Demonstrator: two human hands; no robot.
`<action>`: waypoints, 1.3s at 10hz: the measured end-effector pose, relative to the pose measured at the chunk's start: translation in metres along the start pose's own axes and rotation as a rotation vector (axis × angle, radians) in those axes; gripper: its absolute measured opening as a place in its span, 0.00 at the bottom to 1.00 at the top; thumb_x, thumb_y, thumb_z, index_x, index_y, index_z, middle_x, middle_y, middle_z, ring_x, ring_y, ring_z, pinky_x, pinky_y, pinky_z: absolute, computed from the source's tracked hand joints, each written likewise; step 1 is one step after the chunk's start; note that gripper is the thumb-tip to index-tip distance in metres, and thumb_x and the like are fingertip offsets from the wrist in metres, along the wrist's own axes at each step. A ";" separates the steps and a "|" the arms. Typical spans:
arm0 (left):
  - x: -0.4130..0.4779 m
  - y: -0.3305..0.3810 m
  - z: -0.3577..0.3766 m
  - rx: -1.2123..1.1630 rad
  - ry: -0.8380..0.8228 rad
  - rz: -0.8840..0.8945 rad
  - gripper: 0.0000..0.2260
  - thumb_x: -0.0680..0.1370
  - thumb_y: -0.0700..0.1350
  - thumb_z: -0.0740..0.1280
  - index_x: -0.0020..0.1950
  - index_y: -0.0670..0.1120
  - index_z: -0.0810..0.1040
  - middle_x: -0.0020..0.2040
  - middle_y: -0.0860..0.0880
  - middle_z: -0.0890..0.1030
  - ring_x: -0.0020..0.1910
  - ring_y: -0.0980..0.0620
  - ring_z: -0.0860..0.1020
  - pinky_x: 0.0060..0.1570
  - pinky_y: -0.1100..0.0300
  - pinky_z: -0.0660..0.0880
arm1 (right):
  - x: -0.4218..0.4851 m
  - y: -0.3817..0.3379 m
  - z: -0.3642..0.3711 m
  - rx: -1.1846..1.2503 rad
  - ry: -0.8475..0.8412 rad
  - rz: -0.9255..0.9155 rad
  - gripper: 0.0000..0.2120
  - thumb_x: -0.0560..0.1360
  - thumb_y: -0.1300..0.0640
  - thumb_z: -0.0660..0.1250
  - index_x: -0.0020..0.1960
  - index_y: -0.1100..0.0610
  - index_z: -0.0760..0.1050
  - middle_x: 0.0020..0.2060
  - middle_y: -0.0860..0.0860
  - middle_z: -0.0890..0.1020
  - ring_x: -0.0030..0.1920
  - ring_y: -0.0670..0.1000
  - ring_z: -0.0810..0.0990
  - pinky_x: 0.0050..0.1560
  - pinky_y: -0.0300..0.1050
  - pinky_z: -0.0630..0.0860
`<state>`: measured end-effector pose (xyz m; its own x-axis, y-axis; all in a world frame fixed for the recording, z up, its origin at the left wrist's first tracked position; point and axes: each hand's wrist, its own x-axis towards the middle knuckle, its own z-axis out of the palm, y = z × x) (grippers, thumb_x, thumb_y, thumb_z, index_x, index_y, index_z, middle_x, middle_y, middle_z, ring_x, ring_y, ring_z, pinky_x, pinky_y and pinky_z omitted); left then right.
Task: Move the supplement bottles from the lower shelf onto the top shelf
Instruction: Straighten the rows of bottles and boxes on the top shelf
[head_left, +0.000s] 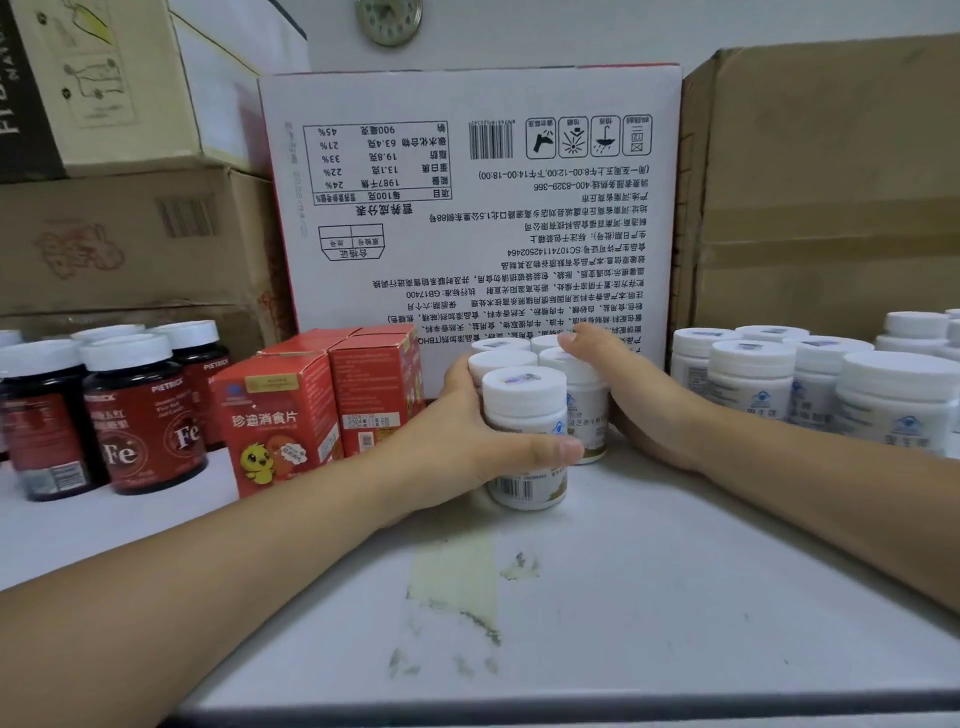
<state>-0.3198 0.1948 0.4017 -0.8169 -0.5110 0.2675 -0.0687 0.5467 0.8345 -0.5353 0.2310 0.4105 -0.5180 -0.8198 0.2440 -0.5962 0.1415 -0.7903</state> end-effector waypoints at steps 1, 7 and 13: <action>-0.008 0.012 -0.004 0.089 0.056 -0.011 0.56 0.55 0.62 0.81 0.75 0.52 0.56 0.66 0.63 0.73 0.61 0.64 0.75 0.62 0.62 0.70 | -0.035 -0.031 -0.012 0.133 0.014 -0.059 0.33 0.76 0.39 0.59 0.76 0.53 0.56 0.72 0.48 0.66 0.69 0.51 0.66 0.66 0.50 0.62; -0.083 0.042 -0.142 0.326 0.171 0.135 0.42 0.61 0.62 0.79 0.68 0.64 0.58 0.47 0.82 0.67 0.44 0.86 0.67 0.50 0.75 0.65 | -0.093 -0.184 0.069 0.373 0.031 -0.144 0.07 0.78 0.51 0.58 0.51 0.54 0.69 0.42 0.50 0.72 0.47 0.51 0.71 0.55 0.48 0.67; -0.061 -0.048 -0.141 -0.162 -0.014 0.091 0.43 0.59 0.54 0.79 0.70 0.57 0.64 0.58 0.52 0.83 0.57 0.52 0.82 0.60 0.49 0.76 | -0.031 -0.124 0.153 0.556 0.113 0.018 0.33 0.61 0.29 0.60 0.58 0.47 0.77 0.51 0.51 0.84 0.53 0.56 0.82 0.63 0.59 0.72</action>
<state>-0.1860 0.1066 0.4130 -0.8235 -0.4542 0.3399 0.0981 0.4761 0.8739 -0.3511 0.1541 0.4150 -0.6055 -0.7513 0.2624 -0.1897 -0.1840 -0.9644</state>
